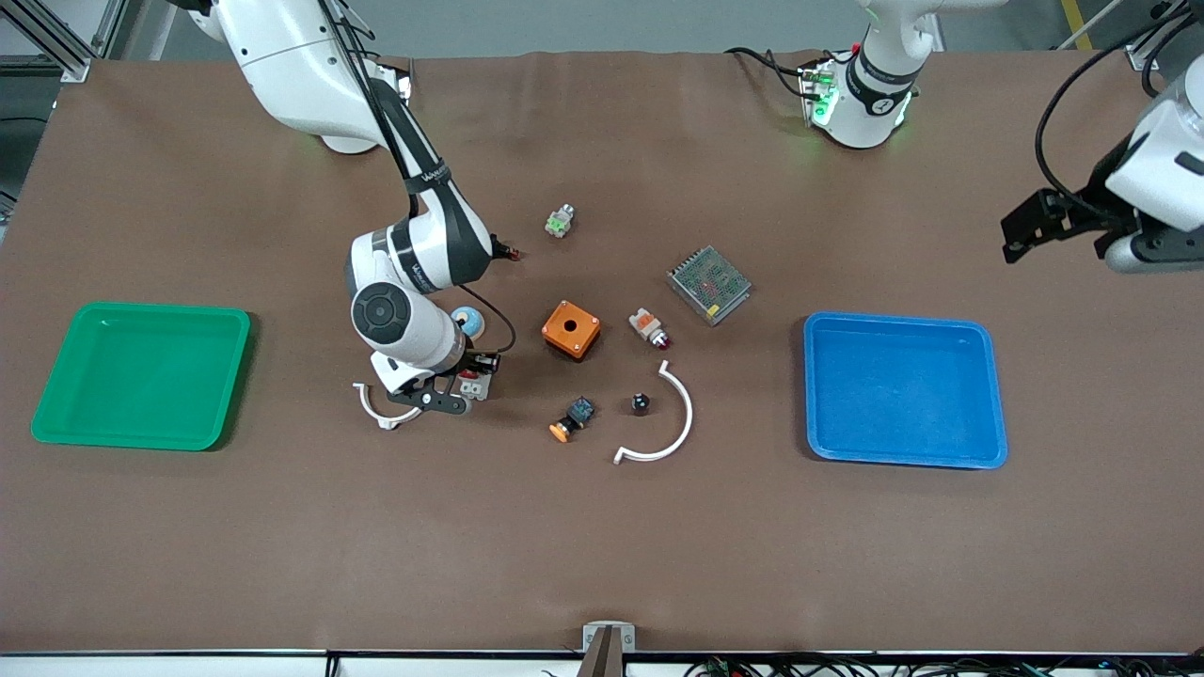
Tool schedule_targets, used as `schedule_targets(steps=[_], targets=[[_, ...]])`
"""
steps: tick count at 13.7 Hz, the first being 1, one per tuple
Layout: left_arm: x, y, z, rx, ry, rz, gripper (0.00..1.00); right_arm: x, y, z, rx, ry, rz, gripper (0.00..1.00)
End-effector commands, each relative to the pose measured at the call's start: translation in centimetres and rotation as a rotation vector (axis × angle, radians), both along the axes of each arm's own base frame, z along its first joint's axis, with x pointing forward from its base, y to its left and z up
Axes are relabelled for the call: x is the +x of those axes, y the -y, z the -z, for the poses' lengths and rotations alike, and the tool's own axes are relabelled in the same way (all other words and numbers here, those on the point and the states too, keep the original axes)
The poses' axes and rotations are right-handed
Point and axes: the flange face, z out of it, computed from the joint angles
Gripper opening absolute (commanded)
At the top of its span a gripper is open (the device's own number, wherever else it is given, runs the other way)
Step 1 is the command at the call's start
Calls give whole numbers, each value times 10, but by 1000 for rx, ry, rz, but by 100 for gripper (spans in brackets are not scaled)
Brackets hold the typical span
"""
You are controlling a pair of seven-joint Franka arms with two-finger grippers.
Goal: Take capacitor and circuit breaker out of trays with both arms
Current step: 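Lower the capacitor near the white clamp and open the left gripper, then lower the breaker beside the blue knob and open the right gripper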
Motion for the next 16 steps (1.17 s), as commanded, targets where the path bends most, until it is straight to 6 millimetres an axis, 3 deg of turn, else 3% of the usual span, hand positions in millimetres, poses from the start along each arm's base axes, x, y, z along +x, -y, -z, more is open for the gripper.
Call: schedule_targets(steps=[1,2,3,4,6,9,13,16], targets=[[-19,-12,3,-28,-6,-13,100,4,-2,1,16,0,-3,29],[-20,-15,0,-32,0,-19,100,4,-2,0,15,0,-1,38],[-16,-17,1,-37,7,-20,100,4,-1,-1,14,-3,5,73],[-15,-15,1,-35,10,-17,100,4,1,-2,13,-7,8,100],[-17,-14,6,-31,-9,-15,100,3,5,-28,25,-21,10,100],[-19,-12,4,-30,-12,-13,100,-11,18,-112,51,-77,-5,100],[-22,-6,0,-29,-9,-3,100,-28,88,-226,42,-88,10,100],[-22,-5,1,-29,-12,-6,100,-43,129,-280,-56,-44,-12,100]])
